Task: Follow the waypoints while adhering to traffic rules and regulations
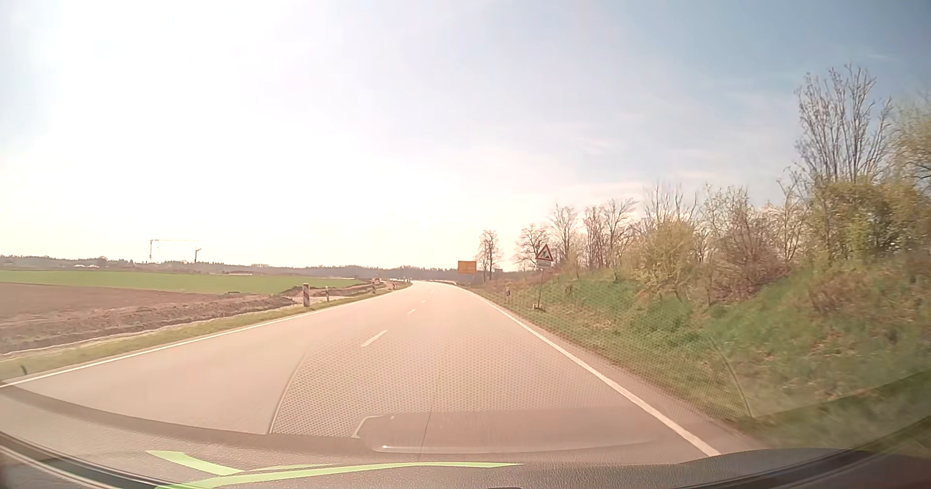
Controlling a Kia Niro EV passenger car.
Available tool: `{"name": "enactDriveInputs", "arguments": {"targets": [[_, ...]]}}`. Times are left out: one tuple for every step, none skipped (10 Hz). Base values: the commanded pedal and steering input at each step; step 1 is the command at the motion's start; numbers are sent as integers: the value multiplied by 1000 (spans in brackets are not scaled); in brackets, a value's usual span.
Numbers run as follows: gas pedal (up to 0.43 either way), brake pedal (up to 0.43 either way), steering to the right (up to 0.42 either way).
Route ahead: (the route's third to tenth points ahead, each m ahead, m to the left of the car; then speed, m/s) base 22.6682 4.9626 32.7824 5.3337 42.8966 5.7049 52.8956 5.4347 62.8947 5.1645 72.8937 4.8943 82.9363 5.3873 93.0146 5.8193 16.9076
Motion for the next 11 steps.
{"name": "enactDriveInputs", "arguments": {"targets": [[130,0,-3],[130,0,-3],[138,0,-3],[138,0,-3],[138,0,-3],[138,0,-3],[138,0,-3],[138,0,-3],[138,0,-3],[138,0,-3],[150,0,-3]]}}
